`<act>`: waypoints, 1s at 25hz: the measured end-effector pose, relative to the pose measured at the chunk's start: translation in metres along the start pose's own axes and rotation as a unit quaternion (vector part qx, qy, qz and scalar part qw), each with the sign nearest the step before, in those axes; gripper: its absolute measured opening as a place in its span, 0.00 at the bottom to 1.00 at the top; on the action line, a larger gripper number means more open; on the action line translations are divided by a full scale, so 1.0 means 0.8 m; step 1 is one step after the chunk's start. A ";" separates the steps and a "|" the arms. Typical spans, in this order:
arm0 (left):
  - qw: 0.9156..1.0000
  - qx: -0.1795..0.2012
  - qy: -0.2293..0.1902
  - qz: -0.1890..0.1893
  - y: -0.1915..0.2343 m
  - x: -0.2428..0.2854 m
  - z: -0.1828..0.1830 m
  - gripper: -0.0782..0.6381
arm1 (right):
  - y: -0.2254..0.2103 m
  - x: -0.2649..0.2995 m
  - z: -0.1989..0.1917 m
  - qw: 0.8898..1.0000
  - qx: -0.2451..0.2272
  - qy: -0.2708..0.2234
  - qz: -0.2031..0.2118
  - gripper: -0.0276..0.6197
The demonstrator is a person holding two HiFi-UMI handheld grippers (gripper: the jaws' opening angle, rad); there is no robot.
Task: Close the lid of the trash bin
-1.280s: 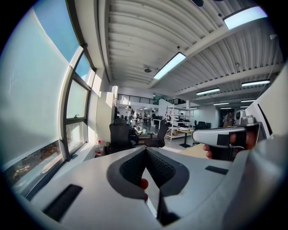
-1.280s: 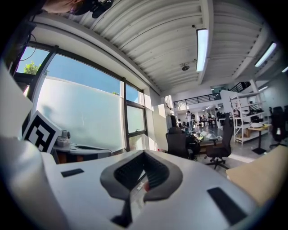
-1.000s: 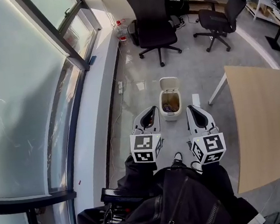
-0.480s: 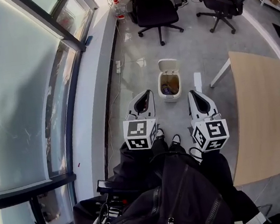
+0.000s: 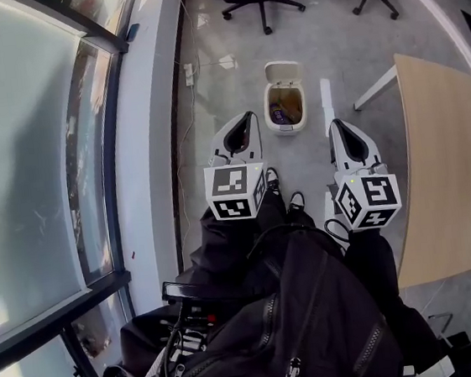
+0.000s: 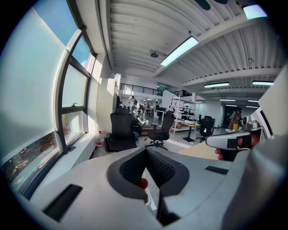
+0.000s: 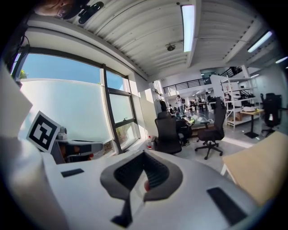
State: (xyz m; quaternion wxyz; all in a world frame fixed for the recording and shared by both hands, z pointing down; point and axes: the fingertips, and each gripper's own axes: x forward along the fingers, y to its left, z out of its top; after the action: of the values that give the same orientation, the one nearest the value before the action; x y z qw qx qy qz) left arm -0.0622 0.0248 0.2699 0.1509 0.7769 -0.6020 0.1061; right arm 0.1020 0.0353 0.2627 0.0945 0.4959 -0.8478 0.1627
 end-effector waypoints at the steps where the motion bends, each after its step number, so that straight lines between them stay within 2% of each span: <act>1: 1.000 -0.003 0.003 -0.002 0.008 0.006 -0.002 0.11 | 0.003 0.010 -0.002 1.000 -0.001 0.005 0.000 0.05; 8: 0.999 -0.032 0.022 -0.011 0.073 0.042 -0.021 0.11 | 0.036 0.082 -0.005 0.999 -0.028 0.033 0.002 0.05; 12: 0.998 -0.046 0.032 -0.021 0.093 0.067 -0.035 0.11 | 0.041 0.111 -0.012 0.998 -0.042 0.049 0.002 0.05; 19: 0.995 -0.053 0.071 -0.034 0.101 0.102 -0.076 0.11 | 0.010 0.138 -0.044 0.996 -0.027 0.081 -0.020 0.05; 25: 0.994 -0.052 0.089 -0.020 0.104 0.121 -0.106 0.11 | -0.025 0.157 -0.087 0.994 -0.014 0.110 -0.015 0.05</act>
State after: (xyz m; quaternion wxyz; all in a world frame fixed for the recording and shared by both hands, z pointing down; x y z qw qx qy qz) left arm -0.1169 -0.0511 0.3912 0.2462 0.7672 -0.5755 0.1400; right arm 0.0579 -0.0498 0.3717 0.1967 0.4863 -0.8267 0.2034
